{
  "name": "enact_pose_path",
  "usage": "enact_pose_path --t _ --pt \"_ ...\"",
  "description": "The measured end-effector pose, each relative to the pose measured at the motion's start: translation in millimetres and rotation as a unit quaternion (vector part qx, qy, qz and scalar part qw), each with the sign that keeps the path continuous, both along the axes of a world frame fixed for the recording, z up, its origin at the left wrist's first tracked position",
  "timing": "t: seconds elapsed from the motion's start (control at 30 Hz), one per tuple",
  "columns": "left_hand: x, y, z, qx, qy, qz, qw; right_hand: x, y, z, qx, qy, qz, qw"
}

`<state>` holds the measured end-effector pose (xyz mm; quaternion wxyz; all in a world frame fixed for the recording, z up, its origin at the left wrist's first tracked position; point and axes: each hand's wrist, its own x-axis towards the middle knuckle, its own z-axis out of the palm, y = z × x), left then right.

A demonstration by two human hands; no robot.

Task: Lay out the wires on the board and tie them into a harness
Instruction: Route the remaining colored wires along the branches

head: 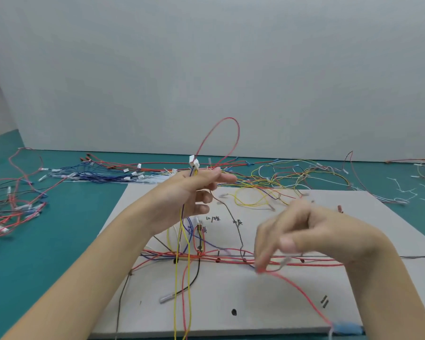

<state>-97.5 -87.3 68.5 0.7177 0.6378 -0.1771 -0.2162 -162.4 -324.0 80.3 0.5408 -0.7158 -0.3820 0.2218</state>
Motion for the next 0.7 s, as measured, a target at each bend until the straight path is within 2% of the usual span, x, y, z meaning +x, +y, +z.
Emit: enact_pose_path --t 0.03,0.1,0.13,0.17,0.27,0.4,0.5,0.63,0.7 --pt "-1.2 0.3 0.4 -0.006 0.003 -0.020 1.000 0.5 5.8 0.7 0.039 0.001 -0.075 0.996" --pt "-4.4 0.4 2.5 -0.015 0.007 -0.061 0.998 5.1 15.6 0.2 0.173 -0.001 -0.240 0.955" --pt "-6.0 0.4 3.4 -0.017 0.009 -0.081 0.996 8.9 20.3 0.9 0.214 -0.011 -0.295 0.931" --pt "-8.0 0.2 4.2 -0.019 0.012 -0.102 0.995 11.7 24.4 2.6 0.213 -0.033 -0.333 0.918" --pt "-14.9 -3.0 6.0 -0.024 0.000 -0.151 0.988 15.1 33.5 4.1 0.145 -0.082 -0.306 0.937" --pt "-14.9 -5.7 5.3 -0.023 0.002 -0.118 0.993 10.8 42.8 8.9 0.208 -0.069 -0.265 0.939" --pt "-9.7 5.3 6.7 -0.061 0.023 -0.144 0.987 10.1 38.1 16.1 0.258 -0.051 -0.270 0.926" --pt "-3.7 17.6 11.4 -0.190 0.082 -0.175 0.963 3.4 28.3 27.3 0.349 0.041 -0.280 0.894" --pt "-1.9 18.9 13.6 -0.228 0.105 -0.164 0.954 -0.7 22.4 31.5 0.376 0.110 -0.244 0.887"
